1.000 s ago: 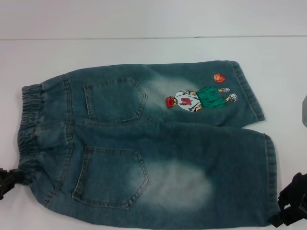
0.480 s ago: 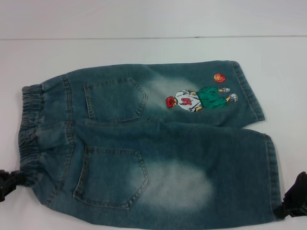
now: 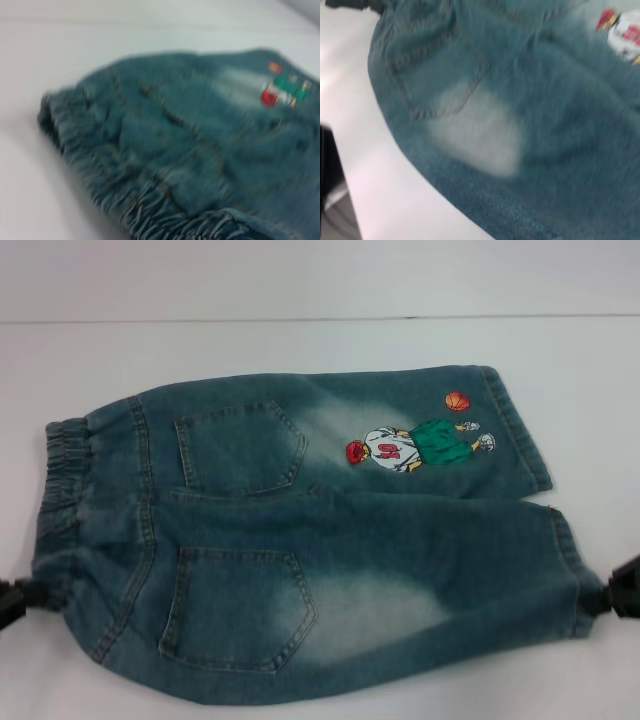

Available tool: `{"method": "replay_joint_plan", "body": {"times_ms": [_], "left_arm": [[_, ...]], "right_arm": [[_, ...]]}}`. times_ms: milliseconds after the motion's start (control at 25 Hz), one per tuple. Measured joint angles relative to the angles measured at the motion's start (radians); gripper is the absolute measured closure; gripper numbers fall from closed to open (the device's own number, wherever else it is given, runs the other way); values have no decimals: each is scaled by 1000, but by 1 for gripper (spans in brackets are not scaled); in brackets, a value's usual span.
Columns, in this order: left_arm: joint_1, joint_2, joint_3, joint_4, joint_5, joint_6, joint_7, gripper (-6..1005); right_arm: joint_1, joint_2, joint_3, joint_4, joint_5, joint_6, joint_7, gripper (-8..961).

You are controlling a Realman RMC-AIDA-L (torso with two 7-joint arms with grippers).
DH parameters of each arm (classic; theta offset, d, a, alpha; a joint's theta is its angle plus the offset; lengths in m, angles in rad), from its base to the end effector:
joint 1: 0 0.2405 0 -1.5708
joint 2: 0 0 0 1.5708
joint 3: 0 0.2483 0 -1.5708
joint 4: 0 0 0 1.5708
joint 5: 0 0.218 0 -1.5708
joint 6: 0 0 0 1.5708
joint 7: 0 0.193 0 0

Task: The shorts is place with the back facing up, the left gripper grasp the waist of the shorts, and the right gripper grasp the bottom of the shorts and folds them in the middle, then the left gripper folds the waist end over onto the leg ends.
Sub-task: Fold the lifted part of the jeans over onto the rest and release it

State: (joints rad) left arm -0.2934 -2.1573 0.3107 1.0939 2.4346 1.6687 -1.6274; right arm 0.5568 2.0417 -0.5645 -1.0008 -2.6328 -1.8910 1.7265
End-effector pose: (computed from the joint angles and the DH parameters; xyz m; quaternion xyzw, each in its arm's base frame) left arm -0.3654 0.2696 0.0360 -0.8665 -0.4211 -0.0997 0.2490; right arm 0.2977 0.3031 0.0204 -0.9433 0.3291 -0.0231 0.0362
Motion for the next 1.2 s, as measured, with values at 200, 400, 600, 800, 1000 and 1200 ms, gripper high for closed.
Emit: {"method": "replay_joint_plan", "body": {"times_ms": [200, 400, 600, 800, 1000, 1200], "left_arm": [[-12, 4, -8, 63, -73, 82, -89, 940], [-46, 7, -7, 95, -87, 94, -198, 940], [-100, 15, 0, 90, -88, 78, -269, 940], [-154, 16, 14, 62, -79, -11, -316, 940], [-177, 16, 75, 35, -75, -157, -382, 941], [-181, 12, 153, 4, -74, -317, -421, 941]], "right_arm": [[-3, -10, 66, -1, 78, 15, -3, 923], [-3, -21, 121, 2, 178, 64, 23, 925], [8, -17, 127, 23, 224, 211, 67, 926], [40, 14, 124, 33, 235, 346, 68, 927], [83, 17, 119, 101, 266, 533, 65, 930], [127, 13, 81, 160, 275, 710, 59, 924]]}}
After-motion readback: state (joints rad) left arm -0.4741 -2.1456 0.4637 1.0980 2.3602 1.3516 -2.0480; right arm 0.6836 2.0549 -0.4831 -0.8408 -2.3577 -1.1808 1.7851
